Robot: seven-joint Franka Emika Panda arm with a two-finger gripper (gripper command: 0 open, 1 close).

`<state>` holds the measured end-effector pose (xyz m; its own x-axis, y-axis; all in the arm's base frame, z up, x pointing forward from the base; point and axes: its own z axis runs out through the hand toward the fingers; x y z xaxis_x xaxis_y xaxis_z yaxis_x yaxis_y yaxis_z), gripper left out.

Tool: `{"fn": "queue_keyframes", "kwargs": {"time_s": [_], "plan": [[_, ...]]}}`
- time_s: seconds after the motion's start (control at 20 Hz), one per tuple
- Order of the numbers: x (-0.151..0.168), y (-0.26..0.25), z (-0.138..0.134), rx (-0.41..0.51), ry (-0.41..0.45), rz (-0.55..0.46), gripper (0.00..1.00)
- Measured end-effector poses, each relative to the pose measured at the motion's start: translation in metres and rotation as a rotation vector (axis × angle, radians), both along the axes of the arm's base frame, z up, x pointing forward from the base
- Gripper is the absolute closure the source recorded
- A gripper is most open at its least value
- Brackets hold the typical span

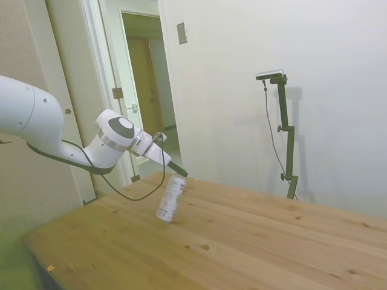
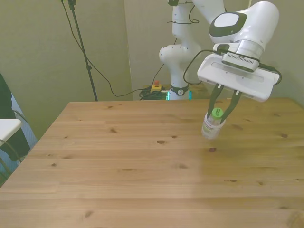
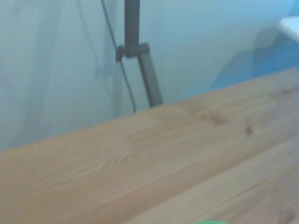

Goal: Stand the water bottle

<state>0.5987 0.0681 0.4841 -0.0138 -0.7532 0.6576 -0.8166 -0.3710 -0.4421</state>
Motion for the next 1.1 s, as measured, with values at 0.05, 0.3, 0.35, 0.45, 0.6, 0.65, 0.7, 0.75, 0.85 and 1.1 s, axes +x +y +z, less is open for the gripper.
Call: {"fn": "queue_keyframes", "kwargs": {"time_s": [0.05, 0.3, 0.35, 0.45, 0.6, 0.65, 0.7, 0.75, 0.85, 1.1], "plan": [[0.000, -0.003, 0.001, -0.024, -0.042, -0.015, 1.00], [0.004, -0.012, -0.010, -0.134, -0.212, -0.112, 1.00], [0.006, -0.014, -0.015, -0.151, -0.236, -0.135, 1.00], [0.011, -0.019, -0.025, -0.180, -0.276, -0.176, 1.00], [0.023, -0.031, -0.036, -0.211, -0.326, -0.232, 1.00], [0.027, -0.035, -0.036, -0.222, -0.331, -0.247, 1.00], [0.035, -0.038, -0.030, -0.227, -0.346, -0.263, 1.00], [0.043, -0.041, -0.019, -0.232, -0.368, -0.278, 1.00], [0.057, -0.041, -0.015, -0.233, -0.387, -0.291, 1.00], [0.091, -0.023, -0.033, -0.236, -0.395, -0.294, 1.00]]}}
